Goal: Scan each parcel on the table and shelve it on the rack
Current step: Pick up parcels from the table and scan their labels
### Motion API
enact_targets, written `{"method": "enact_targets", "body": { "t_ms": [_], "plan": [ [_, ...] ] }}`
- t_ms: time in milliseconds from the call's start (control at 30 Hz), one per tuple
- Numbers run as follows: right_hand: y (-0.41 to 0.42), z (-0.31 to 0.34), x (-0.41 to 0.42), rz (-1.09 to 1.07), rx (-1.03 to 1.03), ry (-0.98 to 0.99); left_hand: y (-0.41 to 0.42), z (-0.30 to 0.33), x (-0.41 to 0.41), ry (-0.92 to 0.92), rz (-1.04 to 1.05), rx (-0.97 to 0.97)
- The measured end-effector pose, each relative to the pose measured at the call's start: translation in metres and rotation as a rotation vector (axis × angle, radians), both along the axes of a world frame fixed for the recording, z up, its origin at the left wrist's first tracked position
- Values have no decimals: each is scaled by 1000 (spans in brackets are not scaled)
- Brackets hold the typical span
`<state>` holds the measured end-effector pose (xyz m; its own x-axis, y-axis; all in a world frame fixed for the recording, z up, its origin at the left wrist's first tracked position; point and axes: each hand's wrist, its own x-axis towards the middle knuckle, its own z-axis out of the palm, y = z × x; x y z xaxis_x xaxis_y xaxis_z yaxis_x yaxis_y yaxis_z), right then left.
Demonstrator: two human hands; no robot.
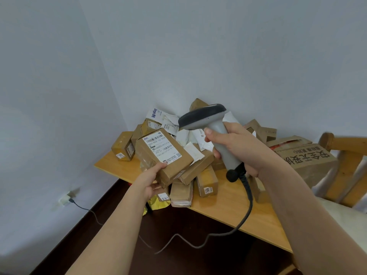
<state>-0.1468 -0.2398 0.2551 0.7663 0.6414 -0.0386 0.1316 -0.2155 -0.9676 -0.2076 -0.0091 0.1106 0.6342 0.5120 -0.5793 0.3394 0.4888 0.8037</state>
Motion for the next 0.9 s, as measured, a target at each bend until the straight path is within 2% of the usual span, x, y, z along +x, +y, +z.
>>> {"method": "enact_targets", "body": {
  "t_ms": [100, 233, 367, 467, 600, 767, 900],
  "plan": [
    [8, -11, 0, -39, 48, 69, -3, 3, -4, -77, 42, -46],
    [33, -46, 2, -135, 291, 369, 3, 1, -16, -224, 130, -176],
    [76, -87, -9, -189, 412, 537, 17, -15, -56, -339, 262, -276],
    [122, -105, -34, -25, 356, 600, 35, -24, -110, -402, 372, -299],
    [196, -117, -94, 300, 264, 565, 65, -21, -199, -437, 556, -195],
    [275, -125, -208, 681, 139, 592, 71, -23, -347, -454, 838, -100],
    [303, -127, -318, 948, 54, 649, 48, -24, -455, -487, 1091, -65]
  ]
}}
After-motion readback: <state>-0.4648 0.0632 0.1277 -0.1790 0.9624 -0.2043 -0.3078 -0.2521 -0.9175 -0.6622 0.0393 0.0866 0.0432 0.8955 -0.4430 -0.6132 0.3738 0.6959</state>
